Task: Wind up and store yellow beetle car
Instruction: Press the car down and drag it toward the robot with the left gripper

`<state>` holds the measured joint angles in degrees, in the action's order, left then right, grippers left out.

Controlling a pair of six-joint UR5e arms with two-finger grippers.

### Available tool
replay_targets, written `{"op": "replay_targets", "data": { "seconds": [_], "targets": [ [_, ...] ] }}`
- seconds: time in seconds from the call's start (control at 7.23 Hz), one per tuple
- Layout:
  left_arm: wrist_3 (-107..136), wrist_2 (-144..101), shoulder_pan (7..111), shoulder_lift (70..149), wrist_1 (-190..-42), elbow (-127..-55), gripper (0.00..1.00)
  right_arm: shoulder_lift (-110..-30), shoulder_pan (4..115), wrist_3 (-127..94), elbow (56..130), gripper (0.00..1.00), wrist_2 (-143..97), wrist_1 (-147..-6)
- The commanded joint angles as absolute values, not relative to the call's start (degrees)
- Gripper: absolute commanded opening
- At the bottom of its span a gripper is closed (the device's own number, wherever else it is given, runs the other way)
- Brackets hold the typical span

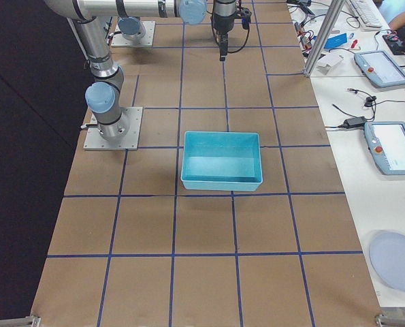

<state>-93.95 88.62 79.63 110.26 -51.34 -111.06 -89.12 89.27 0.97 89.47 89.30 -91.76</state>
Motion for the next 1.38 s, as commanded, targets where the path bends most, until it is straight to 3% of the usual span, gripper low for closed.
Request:
{"op": "replay_targets", "data": {
  "seconds": [0.0,1.24],
  "targets": [
    [-93.96,88.94,79.63,110.13,-51.5,-111.09,0.31,-89.12,89.21,0.97,89.47,1.0,89.3,-91.76],
    [-98.42,89.03,76.03,110.13,-51.68,-111.09,0.31,-89.21,89.3,0.97,89.56,1.0,89.3,-91.67]
  ]
}}
